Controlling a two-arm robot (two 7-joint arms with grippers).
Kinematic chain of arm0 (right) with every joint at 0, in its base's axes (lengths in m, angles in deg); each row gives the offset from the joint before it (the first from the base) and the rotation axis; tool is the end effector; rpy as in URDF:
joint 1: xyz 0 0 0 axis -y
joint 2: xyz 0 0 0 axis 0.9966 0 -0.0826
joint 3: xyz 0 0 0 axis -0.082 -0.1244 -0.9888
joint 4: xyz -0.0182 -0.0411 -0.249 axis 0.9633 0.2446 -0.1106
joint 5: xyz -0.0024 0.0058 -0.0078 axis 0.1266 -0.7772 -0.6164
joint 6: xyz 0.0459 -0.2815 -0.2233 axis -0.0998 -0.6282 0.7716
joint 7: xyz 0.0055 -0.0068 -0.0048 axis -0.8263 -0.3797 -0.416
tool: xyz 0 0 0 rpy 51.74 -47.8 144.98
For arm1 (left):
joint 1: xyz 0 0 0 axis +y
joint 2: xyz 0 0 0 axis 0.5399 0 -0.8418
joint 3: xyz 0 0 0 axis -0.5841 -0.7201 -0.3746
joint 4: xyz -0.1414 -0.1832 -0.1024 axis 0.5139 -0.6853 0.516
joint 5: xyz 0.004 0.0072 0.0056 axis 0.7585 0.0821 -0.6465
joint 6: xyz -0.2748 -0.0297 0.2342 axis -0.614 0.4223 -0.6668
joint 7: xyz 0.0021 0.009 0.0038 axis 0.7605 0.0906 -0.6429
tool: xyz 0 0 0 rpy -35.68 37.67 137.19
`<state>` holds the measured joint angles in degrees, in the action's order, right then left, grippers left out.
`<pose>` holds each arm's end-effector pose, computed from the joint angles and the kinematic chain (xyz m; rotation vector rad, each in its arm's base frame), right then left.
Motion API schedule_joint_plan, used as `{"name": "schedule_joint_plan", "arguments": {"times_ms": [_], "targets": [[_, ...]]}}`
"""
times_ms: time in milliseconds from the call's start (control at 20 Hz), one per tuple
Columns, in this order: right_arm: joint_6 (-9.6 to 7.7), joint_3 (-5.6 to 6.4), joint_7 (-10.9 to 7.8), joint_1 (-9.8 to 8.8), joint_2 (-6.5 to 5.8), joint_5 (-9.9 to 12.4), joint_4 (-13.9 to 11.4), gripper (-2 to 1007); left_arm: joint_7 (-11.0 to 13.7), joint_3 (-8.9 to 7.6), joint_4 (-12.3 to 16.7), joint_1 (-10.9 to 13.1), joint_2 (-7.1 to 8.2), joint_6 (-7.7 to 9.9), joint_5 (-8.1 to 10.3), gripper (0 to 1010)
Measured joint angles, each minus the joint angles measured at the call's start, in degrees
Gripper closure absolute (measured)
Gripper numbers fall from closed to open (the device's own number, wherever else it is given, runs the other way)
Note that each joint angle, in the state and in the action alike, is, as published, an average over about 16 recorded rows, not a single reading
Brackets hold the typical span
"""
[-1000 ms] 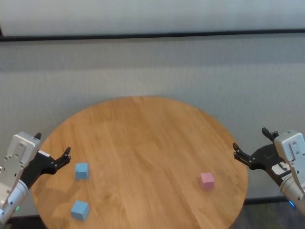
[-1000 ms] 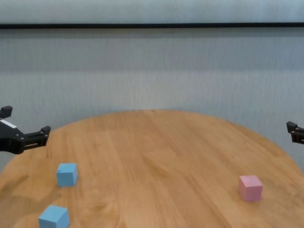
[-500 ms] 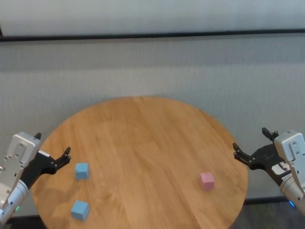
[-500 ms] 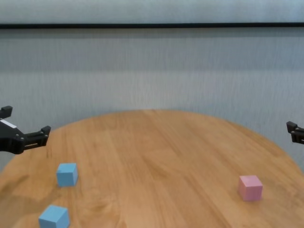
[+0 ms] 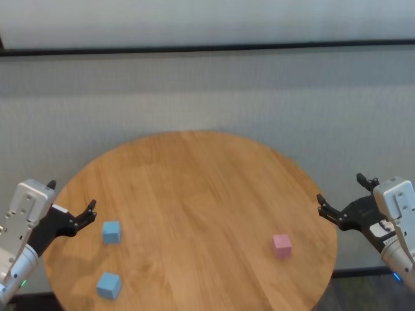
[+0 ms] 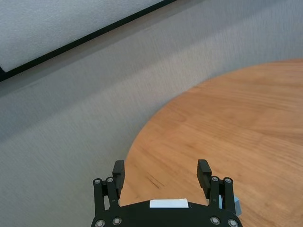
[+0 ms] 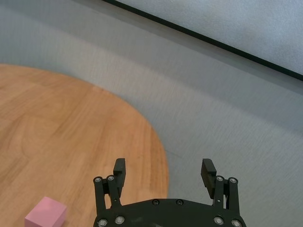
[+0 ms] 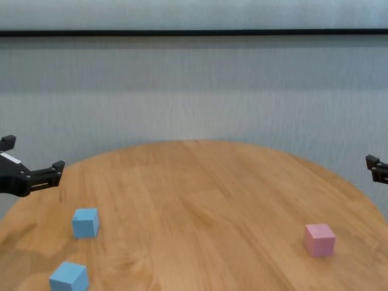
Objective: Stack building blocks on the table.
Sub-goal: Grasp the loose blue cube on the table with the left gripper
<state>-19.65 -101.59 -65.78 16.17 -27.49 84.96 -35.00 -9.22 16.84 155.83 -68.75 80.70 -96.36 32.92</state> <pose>0.4025 -0.0474 -0.2825 -0.3043 -0.2850 -1.2478 0.4025 0.0473 -0.2827 0.3046 -0.2847 1.2478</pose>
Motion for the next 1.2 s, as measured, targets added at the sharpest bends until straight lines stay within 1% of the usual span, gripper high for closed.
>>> {"name": "schedule_joint_plan", "arguments": {"times_ms": [550,750,850,950,1200], "targets": [[0.00,0.00,0.00,0.00,0.00,0.00,0.00,1,0.05,0.00,0.00,0.00,0.00,0.00,0.00,10],[0.00,0.00,0.00,0.00,0.00,0.00,0.00,1,1.09,-0.03,-0.14,-0.01,0.05,0.20,0.36,10],[0.00,0.00,0.00,0.00,0.00,0.00,0.00,0,2.16,-0.27,-0.26,0.03,0.07,0.79,1.21,10],[0.00,0.00,0.00,0.00,0.00,0.00,0.00,0,3.56,-0.69,-0.34,0.14,0.11,1.68,2.51,10],[0.00,0.00,0.00,0.00,0.00,0.00,0.00,0,8.31,-2.19,-0.21,0.70,0.64,4.96,7.01,10]]}}
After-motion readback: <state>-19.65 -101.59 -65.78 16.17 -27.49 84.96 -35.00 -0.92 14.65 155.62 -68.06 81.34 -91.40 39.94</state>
